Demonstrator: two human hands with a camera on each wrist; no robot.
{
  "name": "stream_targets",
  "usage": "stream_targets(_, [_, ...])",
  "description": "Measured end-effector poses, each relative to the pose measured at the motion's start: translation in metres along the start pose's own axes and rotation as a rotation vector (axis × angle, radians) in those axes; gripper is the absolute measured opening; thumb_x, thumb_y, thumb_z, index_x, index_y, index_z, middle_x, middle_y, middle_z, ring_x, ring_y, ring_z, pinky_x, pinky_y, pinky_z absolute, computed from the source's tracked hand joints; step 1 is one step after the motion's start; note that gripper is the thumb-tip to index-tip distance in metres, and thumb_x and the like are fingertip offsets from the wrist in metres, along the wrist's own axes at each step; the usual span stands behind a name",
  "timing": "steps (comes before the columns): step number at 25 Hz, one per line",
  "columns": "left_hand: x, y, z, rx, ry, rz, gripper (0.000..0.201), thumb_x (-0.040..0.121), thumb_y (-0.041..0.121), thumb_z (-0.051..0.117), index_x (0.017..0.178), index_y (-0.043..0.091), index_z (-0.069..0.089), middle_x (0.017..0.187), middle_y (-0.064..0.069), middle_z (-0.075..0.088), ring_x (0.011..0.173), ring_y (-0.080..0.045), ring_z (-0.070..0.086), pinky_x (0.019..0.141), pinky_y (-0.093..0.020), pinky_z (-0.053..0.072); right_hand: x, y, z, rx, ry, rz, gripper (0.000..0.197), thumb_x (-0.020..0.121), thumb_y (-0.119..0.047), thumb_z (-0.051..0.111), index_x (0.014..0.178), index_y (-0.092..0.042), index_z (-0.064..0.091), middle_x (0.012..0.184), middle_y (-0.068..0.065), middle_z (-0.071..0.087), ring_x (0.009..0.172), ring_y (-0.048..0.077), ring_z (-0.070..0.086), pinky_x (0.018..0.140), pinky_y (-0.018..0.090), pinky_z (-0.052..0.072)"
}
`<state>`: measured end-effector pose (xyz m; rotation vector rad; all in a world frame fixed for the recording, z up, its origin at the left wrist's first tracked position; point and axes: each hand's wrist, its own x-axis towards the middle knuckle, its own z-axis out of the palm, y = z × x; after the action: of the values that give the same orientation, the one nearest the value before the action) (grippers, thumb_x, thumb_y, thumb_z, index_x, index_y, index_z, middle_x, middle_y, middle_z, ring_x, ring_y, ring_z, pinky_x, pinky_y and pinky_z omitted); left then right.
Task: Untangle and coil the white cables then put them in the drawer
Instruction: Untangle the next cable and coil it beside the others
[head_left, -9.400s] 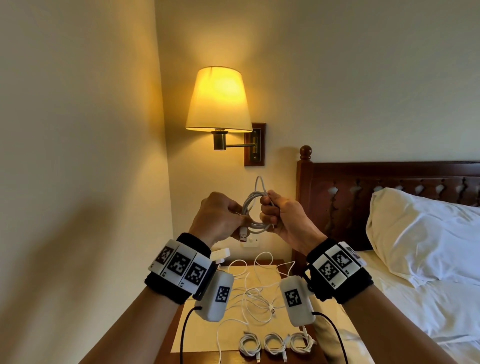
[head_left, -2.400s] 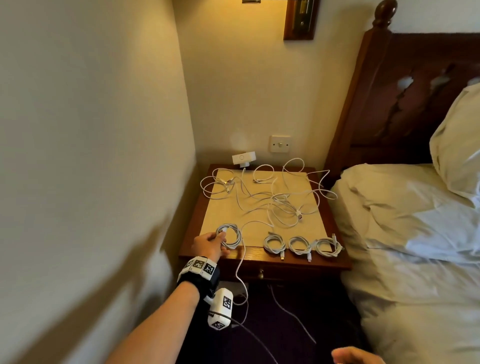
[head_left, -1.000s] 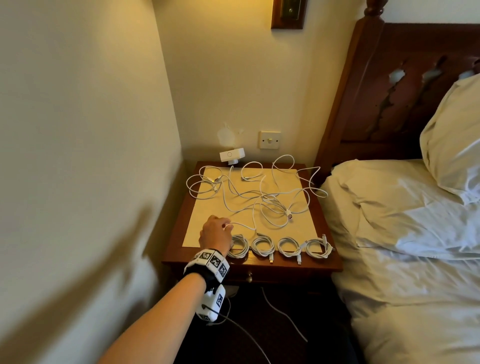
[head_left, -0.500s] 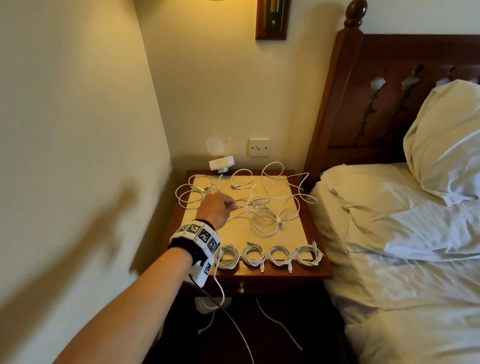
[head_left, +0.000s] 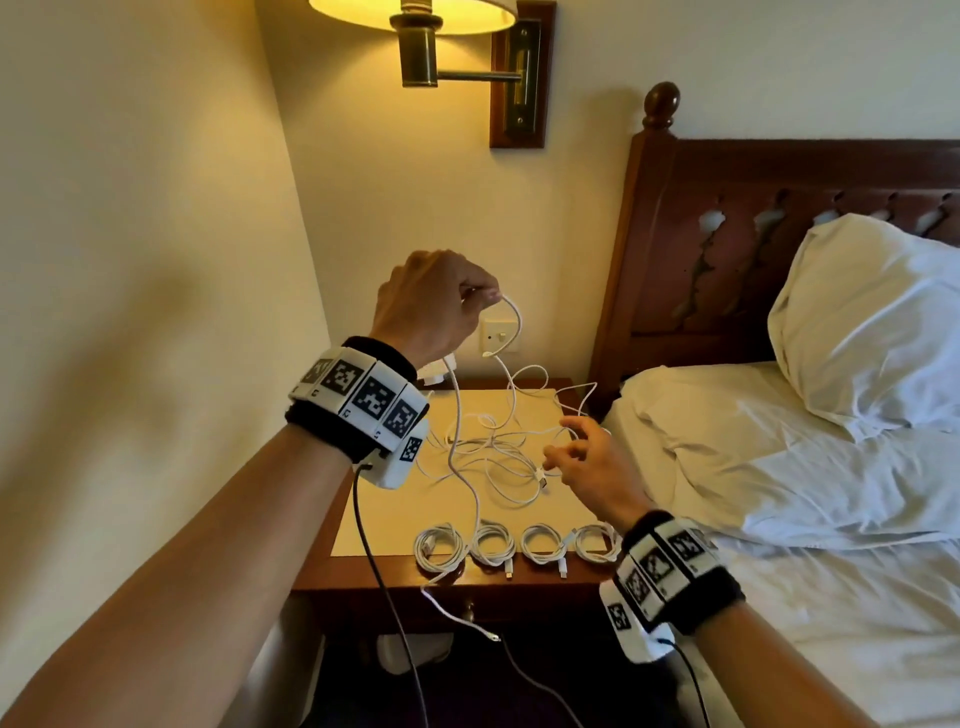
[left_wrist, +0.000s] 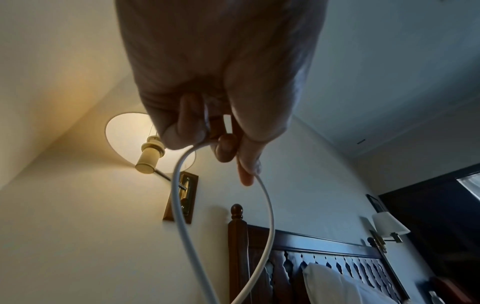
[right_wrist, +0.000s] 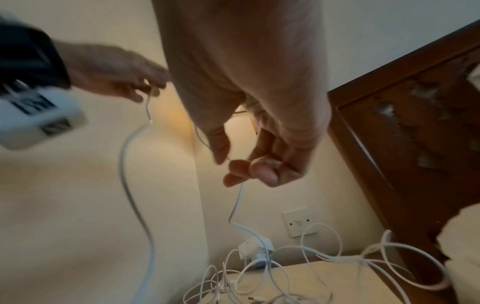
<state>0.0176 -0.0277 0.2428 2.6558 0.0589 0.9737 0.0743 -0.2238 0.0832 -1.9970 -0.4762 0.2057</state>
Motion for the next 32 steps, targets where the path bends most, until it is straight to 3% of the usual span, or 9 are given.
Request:
stream_targets(3, [0.002, 0.001, -0.010, 0.010, 0.010, 0.018, 0.016, 0.091, 0.034, 0.063, 0.100, 0.027, 0.075, 0.077, 0.011, 0.052, 0.079, -0.013, 0.052, 0.072, -0.028, 0.036, 0.057, -0.033, 0.024, 0.012, -0.128, -0.007, 0.087, 0.089, -0.029, 0.070, 0.154, -0.019, 0.013, 0.083, 0.007, 0.074, 0.064, 0.009, 0.064, 0.071, 0.031, 0.057])
stream_targets(6, [-0.002, 0.000, -0.018, 0.009, -0.001, 0.013, 0.016, 0.090, 0.033, 0.065, 0.100, 0.026, 0.075, 0.078, 0.010, 0.056, 0.083, -0.016, 0.058, 0.074, -0.029, 0.042, 0.097, -0.048, 0.048, 0.127, -0.184, 0.162, 0.038, 0.099, -0.021, 0.053, 0.134, -0.006, 0.048, 0.085, 0.015, 0.069, 0.059, 0.017, 0.060, 0.051, 0.026, 0.050])
stream_targets(9, [-0.011, -0.009, -0.029, -0.036, -0.060, -0.087, 0.014, 0.087, 0.034, 0.068, 0.095, 0.027, 0.077, 0.091, 0.009, 0.071, 0.093, -0.015, 0.063, 0.082, -0.032, 0.049, 0.128, -0.052, 0.058, 0.171, -0.165, 0.168, 0.009, 0.099, -0.011, 0.052, 0.100, -0.006, 0.059, 0.096, 0.015, 0.063, 0.070, 0.019, 0.059, 0.059, 0.029, 0.053])
stream_targets(14, [-0.023, -0.028, -0.046, -0.029, -0.097, -0.196, 0.015, 0.083, 0.035, 0.071, 0.092, 0.026, 0.078, 0.098, 0.007, 0.075, 0.096, -0.014, 0.065, 0.087, -0.037, 0.052, 0.157, -0.098, 0.036, 0.026, -0.061, -0.217, 0.038, 0.091, 0.012, 0.046, 0.121, -0.005, 0.060, 0.128, 0.011, 0.062, 0.121, 0.021, 0.056, 0.103, 0.031, 0.044])
stream_targets(18, [-0.019, -0.035, -0.068, -0.052, 0.023, -0.212, 0.017, 0.083, 0.037, 0.069, 0.092, 0.026, 0.078, 0.096, 0.006, 0.075, 0.096, -0.016, 0.066, 0.088, -0.039, 0.054, 0.151, -0.150, 0.003, 0.074, -0.095, -0.390, 0.055, 0.085, 0.020, 0.041, 0.126, -0.013, 0.055, 0.135, 0.001, 0.056, 0.130, 0.009, 0.045, 0.110, 0.028, 0.034])
stream_targets(23, [-0.009, -0.013, -0.128, -0.118, 0.269, -0.177, 0.018, 0.082, 0.038, 0.066, 0.085, 0.024, 0.078, 0.080, 0.008, 0.073, 0.081, -0.012, 0.066, 0.081, -0.036, 0.054, 0.128, -0.215, -0.047, -0.021, 0.083, -0.604, 0.021, 0.095, -0.010, 0.058, 0.116, -0.009, 0.063, 0.106, 0.001, 0.070, 0.100, 0.002, 0.064, 0.095, 0.019, 0.047])
stream_targets(27, [-0.006, 0.016, -0.190, -0.127, 0.257, -0.275, 0.028, 0.073, 0.041, 0.058, 0.059, 0.021, 0.073, 0.058, 0.008, 0.066, 0.069, -0.015, 0.062, 0.072, -0.034, 0.050, 0.089, -0.264, -0.083, -0.306, 0.269, -0.775, 0.021, 0.095, -0.026, 0.060, 0.102, -0.009, 0.071, 0.078, -0.006, 0.066, 0.069, -0.001, 0.058, 0.065, 0.008, 0.041])
stream_targets(29, [-0.006, 0.033, -0.209, -0.152, 0.198, -0.320, 0.035, 0.076, 0.046, 0.055, 0.065, 0.020, 0.076, 0.071, 0.006, 0.072, 0.082, -0.018, 0.064, 0.077, -0.034, 0.047, 0.067, -0.287, -0.094, -0.414, 0.259, -0.797, 0.024, 0.096, -0.029, 0.057, 0.104, -0.010, 0.069, 0.092, 0.003, 0.068, 0.081, 0.010, 0.060, 0.073, 0.020, 0.048])
stream_targets(32, [-0.001, 0.062, -0.207, -0.076, 0.113, -0.296, 0.050, 0.093, 0.053, 0.046, 0.115, 0.013, 0.068, 0.119, -0.006, 0.067, 0.113, -0.025, 0.057, 0.086, -0.030, 0.037, 0.031, -0.320, -0.095, -0.618, 0.287, -0.836, 0.026, 0.095, -0.038, 0.056, 0.103, -0.016, 0.068, 0.099, -0.002, 0.062, 0.097, 0.019, 0.058, 0.088, 0.044, 0.048])
